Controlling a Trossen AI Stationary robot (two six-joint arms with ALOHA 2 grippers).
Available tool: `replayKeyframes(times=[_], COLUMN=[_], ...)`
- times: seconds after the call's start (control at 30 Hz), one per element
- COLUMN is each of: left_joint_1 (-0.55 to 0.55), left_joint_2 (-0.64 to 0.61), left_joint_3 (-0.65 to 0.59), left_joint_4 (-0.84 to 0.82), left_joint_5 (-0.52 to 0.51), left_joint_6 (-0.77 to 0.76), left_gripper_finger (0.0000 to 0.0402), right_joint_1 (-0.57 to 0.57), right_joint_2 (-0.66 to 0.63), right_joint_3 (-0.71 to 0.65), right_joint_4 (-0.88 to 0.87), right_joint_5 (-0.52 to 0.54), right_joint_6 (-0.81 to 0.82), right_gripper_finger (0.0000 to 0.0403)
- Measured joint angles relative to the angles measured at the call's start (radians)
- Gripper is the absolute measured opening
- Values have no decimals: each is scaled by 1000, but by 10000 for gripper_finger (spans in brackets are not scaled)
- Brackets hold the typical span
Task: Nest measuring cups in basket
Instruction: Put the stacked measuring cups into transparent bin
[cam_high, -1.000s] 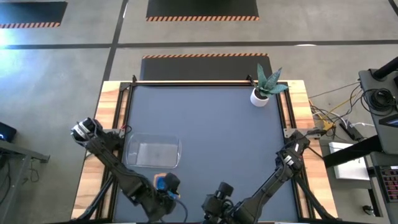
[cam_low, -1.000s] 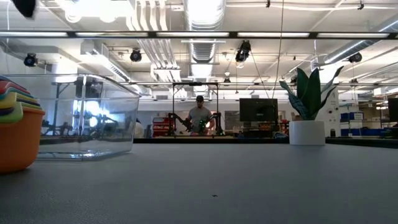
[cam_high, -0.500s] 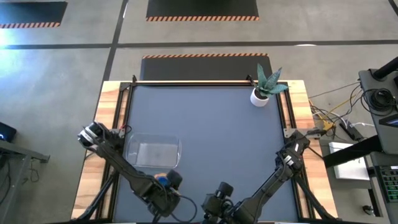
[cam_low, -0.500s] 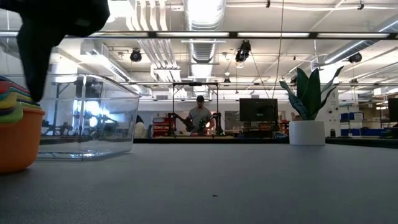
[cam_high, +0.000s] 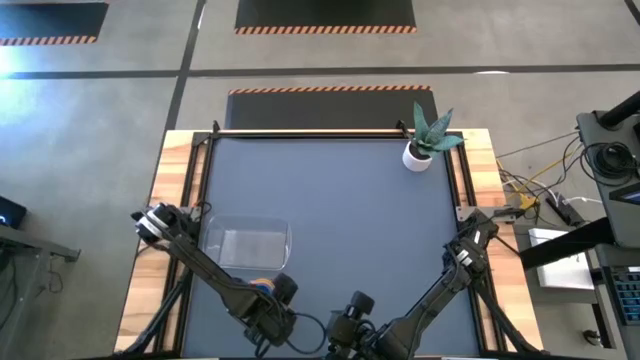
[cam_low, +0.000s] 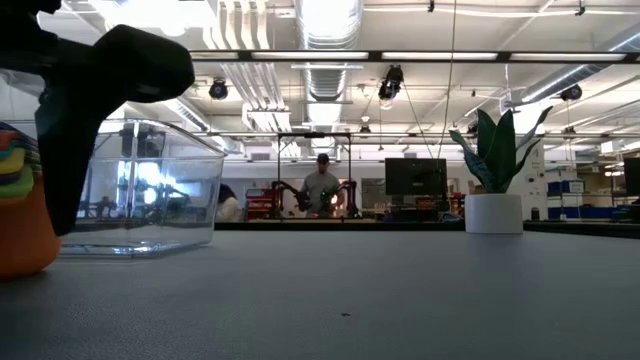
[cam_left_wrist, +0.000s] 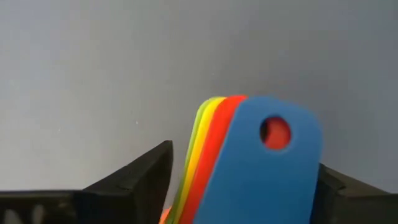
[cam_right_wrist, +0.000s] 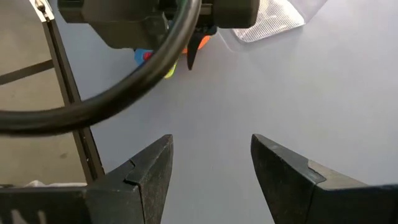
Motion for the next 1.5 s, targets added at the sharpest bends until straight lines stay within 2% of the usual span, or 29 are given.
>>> replayKeyframes(times=[0.27,0.63,1.2,1.33,1.5], left_joint_1=[11,10,10,10,27], left_joint_2=[4,4,3,-22,-119], left_joint_3=[9,32,280,319,286], left_joint_4=[-29,-68,-395,-463,-485], left_joint_5=[6,10,23,-30,-106], left_joint_6=[-12,-21,-55,-58,-52], left_gripper_finger=[128,125,120,119,118], right_joint_1=[-5,-6,-6,-6,-4], right_joint_2=[0,0,0,0,0], right_joint_3=[-2,-2,-2,-2,0], right_joint_4=[0,-1,-31,-30,-30], right_joint_5=[19,18,16,16,14], right_joint_6=[-43,-96,-123,-112,-97], right_gripper_finger=[205,205,205,205,205])
